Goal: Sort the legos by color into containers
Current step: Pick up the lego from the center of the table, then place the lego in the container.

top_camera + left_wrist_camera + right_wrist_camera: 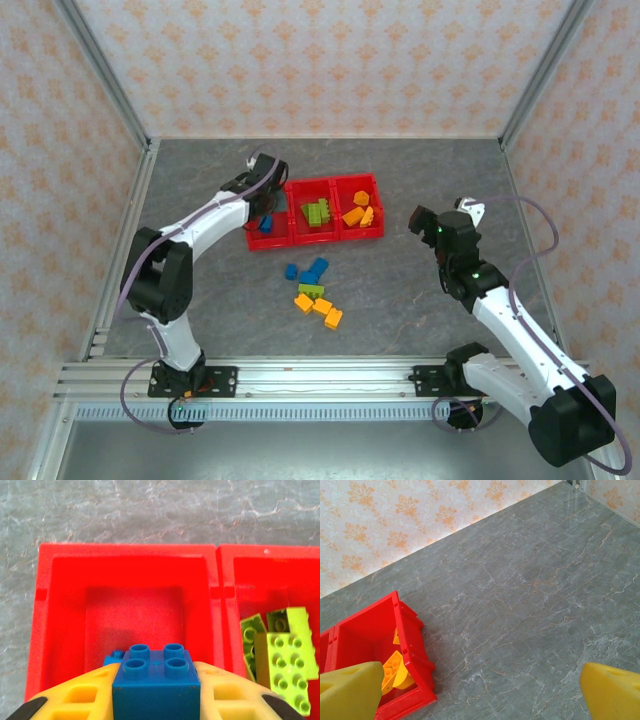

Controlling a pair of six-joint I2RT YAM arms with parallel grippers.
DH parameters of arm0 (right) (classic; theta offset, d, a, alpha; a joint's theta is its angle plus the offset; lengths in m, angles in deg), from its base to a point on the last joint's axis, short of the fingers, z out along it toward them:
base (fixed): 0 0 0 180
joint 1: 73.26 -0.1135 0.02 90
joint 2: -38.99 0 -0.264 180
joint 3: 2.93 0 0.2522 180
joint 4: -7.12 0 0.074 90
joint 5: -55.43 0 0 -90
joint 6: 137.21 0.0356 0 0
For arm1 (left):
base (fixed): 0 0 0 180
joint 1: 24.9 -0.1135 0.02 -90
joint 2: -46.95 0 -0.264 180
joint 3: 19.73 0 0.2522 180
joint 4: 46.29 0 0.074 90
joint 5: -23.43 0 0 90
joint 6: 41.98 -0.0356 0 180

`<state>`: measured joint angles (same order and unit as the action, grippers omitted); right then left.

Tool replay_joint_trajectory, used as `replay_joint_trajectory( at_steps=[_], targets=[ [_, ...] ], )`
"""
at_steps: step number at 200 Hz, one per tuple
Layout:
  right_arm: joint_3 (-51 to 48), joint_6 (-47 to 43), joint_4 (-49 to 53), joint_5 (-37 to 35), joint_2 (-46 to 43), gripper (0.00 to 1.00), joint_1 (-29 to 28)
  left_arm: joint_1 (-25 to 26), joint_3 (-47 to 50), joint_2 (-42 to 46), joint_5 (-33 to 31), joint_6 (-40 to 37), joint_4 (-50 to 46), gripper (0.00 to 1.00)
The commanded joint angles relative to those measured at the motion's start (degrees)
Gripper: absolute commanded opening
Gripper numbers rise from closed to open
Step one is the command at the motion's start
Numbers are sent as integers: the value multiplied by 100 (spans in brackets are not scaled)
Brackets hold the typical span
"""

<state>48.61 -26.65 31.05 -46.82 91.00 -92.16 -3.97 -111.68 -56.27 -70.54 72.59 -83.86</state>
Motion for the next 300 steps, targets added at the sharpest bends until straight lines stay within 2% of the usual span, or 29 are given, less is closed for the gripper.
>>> replay_joint_trajectory(
  at_steps=[1, 38, 79, 122, 150, 206, 257, 268, 300],
  targets=[
    [-40, -152, -38, -238, -71, 100, 35, -84, -422, -292, -352, 10, 88, 27],
    [-69, -247, -13, -322, -89, 100, 39, -238, -711, -837, -316, -14, 107, 29],
    [-110, -310, -24, -382, -77, 100, 36, -299, -677, -955, -254, 3, 172, 35],
    [-157, -316, -86, -372, -33, 100, 43, -300, -430, -752, -182, 3, 295, 45],
    [-152, -296, -121, -345, 15, 100, 41, -300, -267, -647, -133, 18, 382, 55],
    [-146, -258, -139, -312, 44, 100, 42, -274, 31, 135, 148, -16, 344, 71],
    [-167, -153, -261, -197, 181, 100, 43, 223, 761, 1037, 168, -23, 374, 91],
    [-152, -112, -299, -148, 233, 100, 44, 386, 835, 1119, 164, -2, 305, 99],
    [-147, -26, -367, -6, 349, 100, 39, 947, 991, 1175, 58, 73, 114, 99]
  ],
)
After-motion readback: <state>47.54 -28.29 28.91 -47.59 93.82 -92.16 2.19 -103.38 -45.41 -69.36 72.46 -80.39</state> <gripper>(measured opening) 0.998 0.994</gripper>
